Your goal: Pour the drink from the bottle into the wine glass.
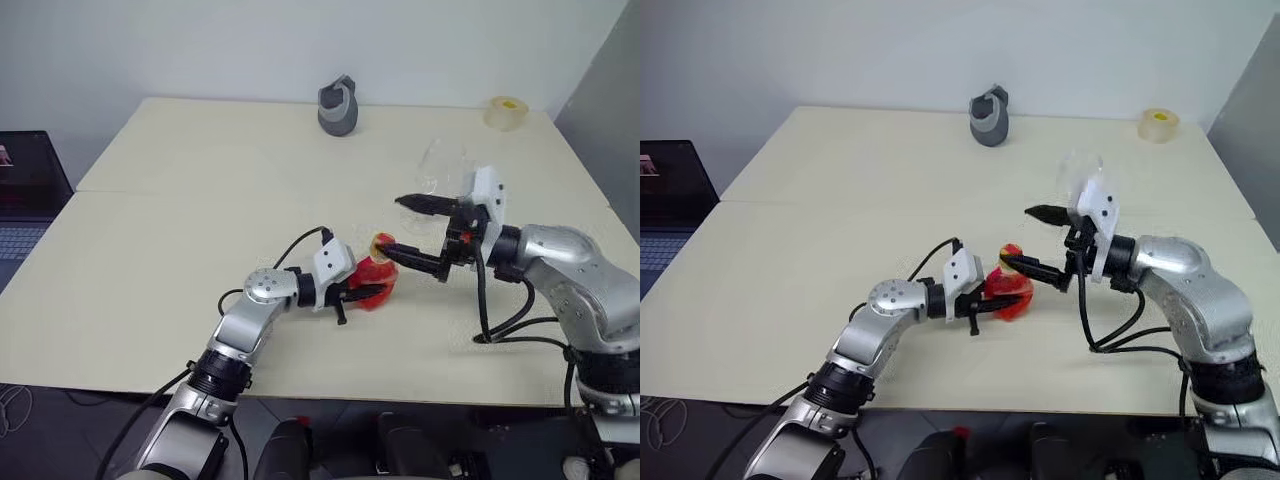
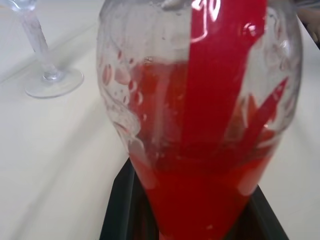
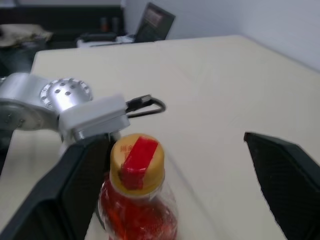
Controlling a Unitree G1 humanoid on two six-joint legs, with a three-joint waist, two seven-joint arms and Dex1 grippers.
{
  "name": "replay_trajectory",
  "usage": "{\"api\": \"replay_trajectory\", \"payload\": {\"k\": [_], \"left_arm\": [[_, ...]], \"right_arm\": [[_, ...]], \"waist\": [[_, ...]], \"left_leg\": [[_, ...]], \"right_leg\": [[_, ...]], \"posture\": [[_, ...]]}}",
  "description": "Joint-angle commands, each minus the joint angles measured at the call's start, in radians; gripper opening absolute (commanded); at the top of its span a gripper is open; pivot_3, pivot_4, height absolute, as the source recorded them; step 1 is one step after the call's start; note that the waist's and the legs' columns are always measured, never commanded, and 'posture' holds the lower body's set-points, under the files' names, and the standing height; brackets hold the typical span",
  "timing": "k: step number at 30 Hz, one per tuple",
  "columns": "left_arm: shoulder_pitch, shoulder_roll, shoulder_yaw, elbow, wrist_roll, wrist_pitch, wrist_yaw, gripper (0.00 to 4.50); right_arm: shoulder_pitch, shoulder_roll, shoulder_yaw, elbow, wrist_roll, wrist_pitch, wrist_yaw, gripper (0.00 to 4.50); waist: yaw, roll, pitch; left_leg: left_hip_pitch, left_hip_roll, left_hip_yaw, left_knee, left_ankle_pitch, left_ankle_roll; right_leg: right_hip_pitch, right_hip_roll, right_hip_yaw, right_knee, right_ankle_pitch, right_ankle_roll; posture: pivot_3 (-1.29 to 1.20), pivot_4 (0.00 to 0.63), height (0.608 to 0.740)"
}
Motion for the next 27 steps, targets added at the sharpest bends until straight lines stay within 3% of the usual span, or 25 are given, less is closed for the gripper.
{"api": "replay_trajectory", "payload": {"k": [1, 6, 9, 27], "left_arm": [[-0.01, -0.019, 0.015, -0.02, -0.009, -0.023, 0.024, 0.72], [-0.033, -0.036, 0.009, 0.013, -0.008, -0.032, 0.028, 0.72], [-0.046, -0.041, 0.007, 0.032, -0.005, -0.042, 0.024, 0.72], [-0.057, -0.038, 0.03, 0.057, -0.008, -0.055, 0.035, 0.72]], "right_arm": [[0.061, 0.083, -0.001, -0.174, -0.013, 0.062, -0.207, 4.5], [0.088, 0.166, 0.091, -0.207, -0.164, 0.048, -0.387, 4.5], [0.075, 0.185, 0.083, -0.17, -0.21, 0.029, -0.43, 4.5], [0.152, -0.005, -0.06, -0.117, -0.187, -0.002, -0.275, 4.5]], "waist": [[-0.002, 0.0, 0.0], [-0.004, 0.0, 0.0], [-0.003, 0.0, 0.0], [-0.003, 0.0, 0.0]], "left_leg": [[0.0, 0.0, 0.0, 0.0, 0.0, 0.0], [0.001, 0.0, 0.0, 0.0, 0.0, 0.0], [0.0, -0.001, 0.001, 0.0, 0.0, 0.0], [0.0, -0.001, 0.001, 0.0, 0.0, 0.0]], "right_leg": [[0.0, 0.0, 0.0, 0.0, 0.0, 0.0], [0.0, 0.0, 0.0, 0.0, 0.0, 0.0], [0.0, 0.0, 0.0, 0.0, 0.0, 0.0], [0.0, 0.001, 0.0, -0.001, 0.0, 0.0]], "posture": [[0.0, 0.15, 0.74], [0.0, 0.15, 0.74], [0.0, 0.15, 0.74], [0.0, 0.15, 0.74]]}}
